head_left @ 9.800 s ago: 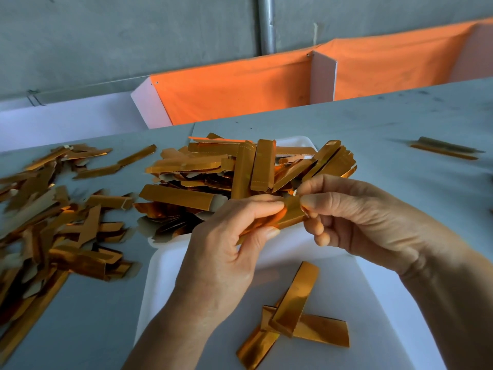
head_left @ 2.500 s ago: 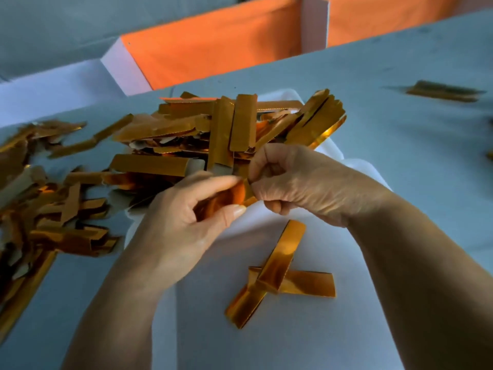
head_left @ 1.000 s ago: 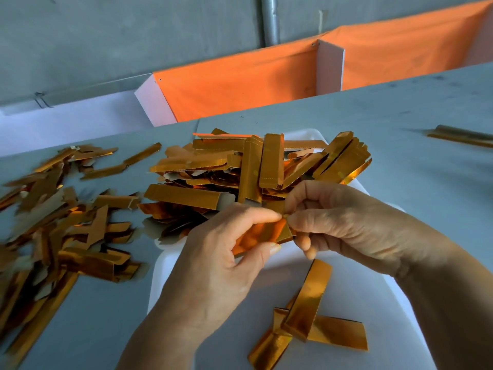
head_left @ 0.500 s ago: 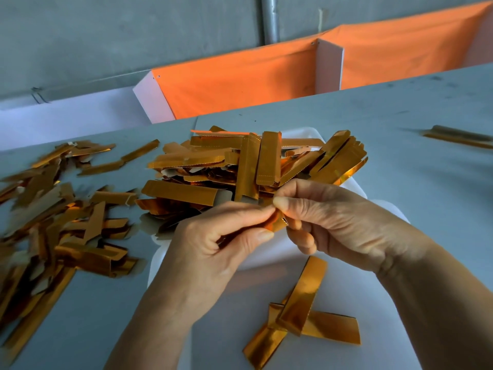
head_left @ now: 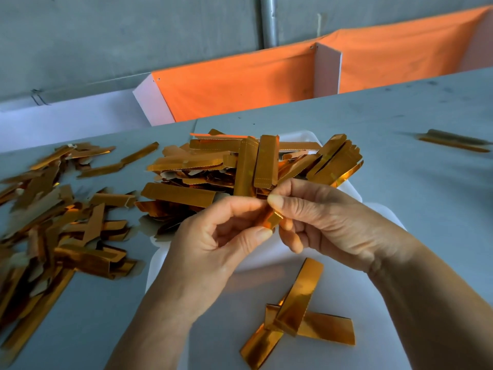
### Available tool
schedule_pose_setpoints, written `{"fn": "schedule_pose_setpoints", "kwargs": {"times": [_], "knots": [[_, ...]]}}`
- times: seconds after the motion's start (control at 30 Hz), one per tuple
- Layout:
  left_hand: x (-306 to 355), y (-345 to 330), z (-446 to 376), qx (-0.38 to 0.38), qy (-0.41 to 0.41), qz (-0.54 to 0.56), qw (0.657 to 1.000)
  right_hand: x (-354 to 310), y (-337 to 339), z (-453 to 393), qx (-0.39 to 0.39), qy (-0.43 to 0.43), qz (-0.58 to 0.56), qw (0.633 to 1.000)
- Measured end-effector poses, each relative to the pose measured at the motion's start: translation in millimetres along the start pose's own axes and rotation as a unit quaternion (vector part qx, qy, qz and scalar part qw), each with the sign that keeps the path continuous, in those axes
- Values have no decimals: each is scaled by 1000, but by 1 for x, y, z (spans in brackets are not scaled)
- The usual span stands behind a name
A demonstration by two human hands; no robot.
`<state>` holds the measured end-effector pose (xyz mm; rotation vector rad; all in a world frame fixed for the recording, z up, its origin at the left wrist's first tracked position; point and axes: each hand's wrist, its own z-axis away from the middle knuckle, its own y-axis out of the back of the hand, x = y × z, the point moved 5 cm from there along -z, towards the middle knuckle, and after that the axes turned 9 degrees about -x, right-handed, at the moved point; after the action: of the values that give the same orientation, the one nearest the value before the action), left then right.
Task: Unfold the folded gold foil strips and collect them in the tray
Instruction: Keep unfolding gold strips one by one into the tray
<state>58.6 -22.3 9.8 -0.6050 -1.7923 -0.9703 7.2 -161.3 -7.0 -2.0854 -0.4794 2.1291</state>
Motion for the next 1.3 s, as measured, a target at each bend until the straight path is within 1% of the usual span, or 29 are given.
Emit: {"fn": "schedule_pose_setpoints", "kwargs": {"times": [0.03,0.07,0.1,0.13,0.17,0.2,0.23,0.27,0.3,0.33,0.4,0.43,0.53,0.6,0.67,0.73,0.8,0.83,0.87,0.9,0.97,1.03,1.1,1.13,1.17,1.23,1.27,1.3], "knots": [[-1,0,0,-2,8,-3,1000,-1,1,1,10,-3,18,1000],[-2,-1,-1,-8,19,-11,1000,-2,3,1,38,-6,54,998],[-4,-2,-1,-17,31,-24,999,-3,7,2,87,-4,110,990],[-5,-4,-1,-28,42,-39,998,-5,13,3,157,4,185,970],[-7,-6,-1,-42,51,-53,996,-8,20,5,246,14,282,927],[-8,-9,-1,-58,60,-66,994,-13,25,9,331,21,400,855],[-8,-13,-1,-76,68,-81,991,-18,25,12,389,16,510,767],[-9,-16,-1,-95,72,-100,988,-22,25,14,422,-1,579,698],[-9,-19,-1,-110,75,-123,983,-23,27,15,434,-27,609,664],[-10,-21,-1,-115,77,-149,979,-21,31,15,430,-59,618,656],[-10,-20,-2,-93,74,-192,974,-16,38,15,404,-121,620,661],[-9,-19,-2,-74,68,-197,975,-14,39,14,393,-141,622,662],[-4,-13,-3,-11,33,-192,981,-8,36,7,363,-154,633,667],[-2,-11,-4,9,12,-197,980,-6,35,6,365,-142,623,677],[-2,-9,-3,27,10,-196,980,-11,34,8,399,-88,602,686],[-3,-5,-4,55,19,-179,982,-21,25,10,427,5,593,682],[-4,0,-4,90,23,-136,986,-30,4,7,416,123,595,677],[-4,2,-4,106,25,-97,989,-33,-10,6,389,178,595,680],[-6,5,-5,118,32,-39,992,-32,-24,4,343,212,596,695],[-9,7,-5,128,42,29,991,-27,-36,0,280,226,601,714],[-18,12,-4,160,63,145,974,-15,-56,-6,150,199,615,748],[-23,19,-3,189,80,209,956,-6,-65,-8,74,161,621,764],[-27,20,-2,186,101,252,944,-7,-69,-8,39,149,615,774],[-28,19,-2,175,105,260,944,-8,-69,-7,28,145,597,789],[-28,18,-2,170,104,252,947,-9,-68,-6,20,138,565,814],[-26,19,-3,182,86,215,956,-12,-60,-3,14,105,477,873],[-25,19,-3,189,74,198,959,-13,-53,-2,16,80,437,896],[-24,19,-3,192,64,188,961,-15,-47,0,31,61,405,912]]}}
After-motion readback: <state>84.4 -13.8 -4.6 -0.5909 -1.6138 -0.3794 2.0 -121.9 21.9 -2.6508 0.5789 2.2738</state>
